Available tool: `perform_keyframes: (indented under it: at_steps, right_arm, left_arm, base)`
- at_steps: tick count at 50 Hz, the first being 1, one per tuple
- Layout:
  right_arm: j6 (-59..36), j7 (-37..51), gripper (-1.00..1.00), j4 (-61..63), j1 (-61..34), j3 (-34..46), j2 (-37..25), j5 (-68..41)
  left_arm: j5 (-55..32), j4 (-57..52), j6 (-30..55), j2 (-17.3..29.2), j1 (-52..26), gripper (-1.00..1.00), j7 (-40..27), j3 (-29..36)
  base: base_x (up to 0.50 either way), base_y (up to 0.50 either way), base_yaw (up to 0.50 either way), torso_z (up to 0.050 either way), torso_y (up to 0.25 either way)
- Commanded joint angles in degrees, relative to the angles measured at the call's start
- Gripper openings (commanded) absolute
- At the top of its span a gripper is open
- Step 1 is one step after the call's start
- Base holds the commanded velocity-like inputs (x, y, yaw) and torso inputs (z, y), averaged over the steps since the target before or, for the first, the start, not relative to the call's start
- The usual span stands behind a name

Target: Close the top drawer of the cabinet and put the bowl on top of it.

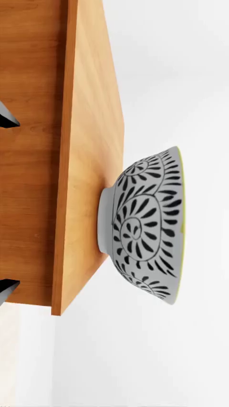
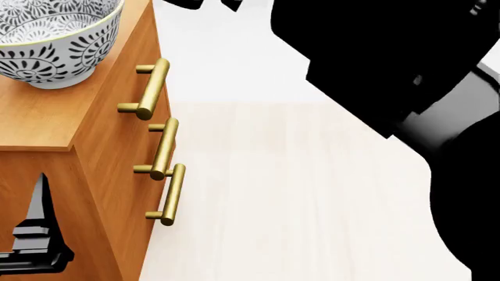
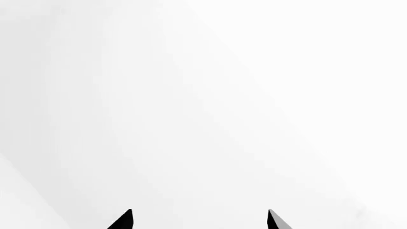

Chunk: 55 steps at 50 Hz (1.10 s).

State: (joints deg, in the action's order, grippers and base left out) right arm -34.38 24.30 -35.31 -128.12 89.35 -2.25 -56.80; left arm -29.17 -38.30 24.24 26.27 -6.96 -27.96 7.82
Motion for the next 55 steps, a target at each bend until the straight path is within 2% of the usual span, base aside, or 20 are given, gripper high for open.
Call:
perform_keyframes:
  at_steps: [1,15,23,29,44,55]
  right_arm:
    - [-7.4,4.8,1.00,8.0,0.7,0.5,-10.3,1.1]
    - [-13.7,19.3,1.00,34.3,6.4,-1.2,-30.1,-6.5]
    - [-11.4,27.6,1.00,46.0,14.9,-1.3,-42.5,-10.2]
    - [-8.2,30.8,1.00,50.8,20.7,-0.2,-48.8,-10.1]
    - [0.1,36.5,1.00,57.8,32.3,2.7,-58.8,-7.8]
    - [4.2,35.4,1.00,55.9,37.8,5.0,-60.9,-4.9]
  left_arm:
    - [-0.1,0.3,-0.4,0.0,0.0,1.00,0.2,0.2]
    - [0.9,2.3,-2.7,-0.5,1.0,1.00,1.0,0.8]
    - [1.1,2.2,-3.1,-0.2,1.5,1.00,0.8,0.7]
    - [1.4,2.5,-3.4,-0.3,1.5,1.00,0.9,1.0]
    - [1.9,3.1,-3.9,-0.1,1.6,1.00,0.9,1.3]
    - [2.7,3.5,-4.5,-0.3,1.8,1.00,0.8,2.0]
  base:
    - [0.00,0.00,0.00,0.000,0.000]
    - [0.00,0.00,0.00,0.000,0.000]
    - [0.00,0.00,0.00,0.000,0.000]
    - [0.00,0.00,0.00,0.000,0.000]
    - [0.00,0.00,0.00,0.000,0.000]
    - [0.00,0.00,0.00,0.000,0.000]
